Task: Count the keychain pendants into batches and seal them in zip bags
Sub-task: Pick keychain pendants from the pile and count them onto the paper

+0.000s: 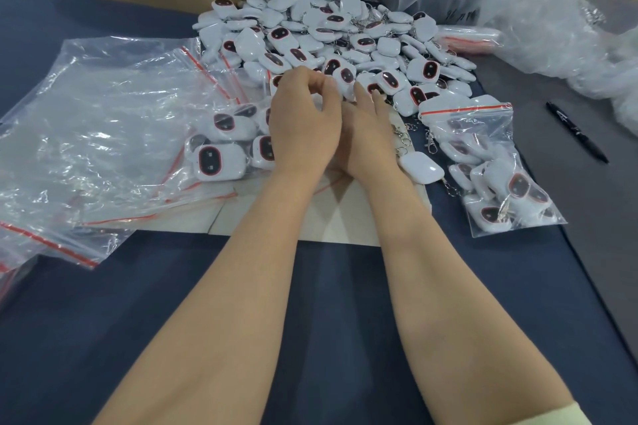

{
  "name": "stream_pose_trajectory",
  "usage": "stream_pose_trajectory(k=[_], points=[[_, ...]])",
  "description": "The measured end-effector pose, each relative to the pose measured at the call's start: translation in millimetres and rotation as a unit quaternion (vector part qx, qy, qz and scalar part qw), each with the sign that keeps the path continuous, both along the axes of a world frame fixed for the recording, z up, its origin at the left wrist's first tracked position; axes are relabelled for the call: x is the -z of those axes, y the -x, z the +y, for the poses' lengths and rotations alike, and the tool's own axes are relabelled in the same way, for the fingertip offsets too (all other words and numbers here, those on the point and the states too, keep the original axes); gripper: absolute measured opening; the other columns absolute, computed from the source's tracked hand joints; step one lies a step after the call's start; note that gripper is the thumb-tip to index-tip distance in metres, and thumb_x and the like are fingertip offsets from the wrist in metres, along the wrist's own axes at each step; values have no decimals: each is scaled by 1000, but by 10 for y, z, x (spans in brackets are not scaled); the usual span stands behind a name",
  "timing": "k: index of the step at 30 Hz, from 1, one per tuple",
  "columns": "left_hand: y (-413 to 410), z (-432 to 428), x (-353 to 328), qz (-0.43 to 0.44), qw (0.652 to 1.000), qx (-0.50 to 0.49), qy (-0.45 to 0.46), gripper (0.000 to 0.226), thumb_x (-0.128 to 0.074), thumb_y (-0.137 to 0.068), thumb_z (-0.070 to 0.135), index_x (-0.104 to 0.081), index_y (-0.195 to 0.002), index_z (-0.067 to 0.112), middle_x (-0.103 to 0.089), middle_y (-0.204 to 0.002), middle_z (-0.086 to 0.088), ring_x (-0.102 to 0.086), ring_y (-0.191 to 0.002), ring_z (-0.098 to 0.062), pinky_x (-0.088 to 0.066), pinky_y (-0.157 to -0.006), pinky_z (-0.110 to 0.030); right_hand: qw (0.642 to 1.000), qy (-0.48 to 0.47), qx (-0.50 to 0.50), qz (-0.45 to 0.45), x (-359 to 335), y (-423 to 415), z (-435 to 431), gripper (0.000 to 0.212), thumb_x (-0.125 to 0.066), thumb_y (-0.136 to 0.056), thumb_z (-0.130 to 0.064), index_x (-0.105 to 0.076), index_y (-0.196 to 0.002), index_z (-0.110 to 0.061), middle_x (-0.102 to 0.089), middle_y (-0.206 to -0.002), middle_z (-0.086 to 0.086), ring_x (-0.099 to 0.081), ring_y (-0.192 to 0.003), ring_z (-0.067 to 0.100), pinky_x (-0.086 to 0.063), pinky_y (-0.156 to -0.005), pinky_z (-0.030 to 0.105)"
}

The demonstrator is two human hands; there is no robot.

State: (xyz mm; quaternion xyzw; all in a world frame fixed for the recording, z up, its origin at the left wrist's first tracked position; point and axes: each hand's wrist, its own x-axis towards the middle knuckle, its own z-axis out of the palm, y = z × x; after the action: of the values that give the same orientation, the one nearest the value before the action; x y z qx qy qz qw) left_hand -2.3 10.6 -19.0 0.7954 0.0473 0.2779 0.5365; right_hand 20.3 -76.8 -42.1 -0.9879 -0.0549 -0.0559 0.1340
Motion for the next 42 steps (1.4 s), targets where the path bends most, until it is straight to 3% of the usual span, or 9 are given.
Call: stream_pose_trajectory(k=[14,19,22,25,28,33,36,38,42], points=[[12,-9,17,-12,1000,5,-9,12,-54,-91,16,-62,-92,7,-62,-97,-2,-48,-85,-6,-34,-77,-15,999,3,51,9,18,17,47,55,-37,-99,-31,-22,-149,-13,-3,-162,7,-1,-148,30,-8,-118,46],[13,-4,22,-13,1000,4,-13,11,-54,-91,15,-61,-90,8,-60,-95,0,-48,-84,-6,-32,-75,-14,991,-100,67,-55,-20,12,20,54,-41,-99,-28,-26,-148,-11,-21,-157,11,-18,-144,27,-15,-115,36],[15,-6,21,-9,1000,9,-14,8,-53,-92,17,-58,-87,14,-58,-93,3,-48,-82,-6,-31,-73,-13,912,-361,140,-139,-89,31,-33,35,-51,-96,-22,-50,-128,-7,-52,-129,8,-50,-106,15,-34,-91,16],[19,-10,19,-7,1000,12,-14,8,-53,-92,19,-54,-84,17,-57,-91,6,-47,-81,-5,-30,-71,-12,774,-591,179,-142,-143,53,-65,19,-58,-93,-10,-48,-110,-9,-50,-101,-1,-60,-77,12,-52,-81,23],[17,-8,19,-4,1000,12,-11,9,-53,-92,20,-54,-83,18,-57,-91,6,-48,-81,-6,-31,-71,-14,624,-767,122,-85,-187,43,-70,29,-54,-93,1,-44,-117,-12,-52,-101,6,-64,-77,10,-56,-74,18],[11,-13,25,-5,1000,14,-10,10,-54,-92,20,-59,-87,13,-57,-91,4,-50,-83,-8,-35,-75,-18,475,-878,63,-7,-264,77,-103,37,-49,-92,11,-48,-128,1,-56,-95,7,-60,-80,14,-57,-77,21],[12,-14,24,-7,1000,12,-7,12,-54,-92,20,-60,-89,11,-58,-92,3,-50,-84,-9,-38,-78,-21,441,-896,52,28,-283,76,-81,29,-53,-90,12,-51,-118,3,-60,-84,10,-62,-70,15,-58,-69,20],[11,-14,21,-9,1000,10,-8,13,-54,-92,20,-61,-90,9,-58,-92,2,-50,-84,-9,-38,-78,-23,467,-881,62,43,-275,61,-63,9,-60,-92,0,-59,-101,3,-60,-74,7,-62,-59,10,-57,-63,18],[4,-17,18,-8,1000,7,-10,11,-54,-91,19,-60,-86,10,-60,-94,-1,-48,-82,-8,-35,-75,-20,518,-848,94,58,-249,13,-50,38,-54,-97,-35,-63,-86,0,-67,-62,7,-64,-51,12,-54,-52,20]])
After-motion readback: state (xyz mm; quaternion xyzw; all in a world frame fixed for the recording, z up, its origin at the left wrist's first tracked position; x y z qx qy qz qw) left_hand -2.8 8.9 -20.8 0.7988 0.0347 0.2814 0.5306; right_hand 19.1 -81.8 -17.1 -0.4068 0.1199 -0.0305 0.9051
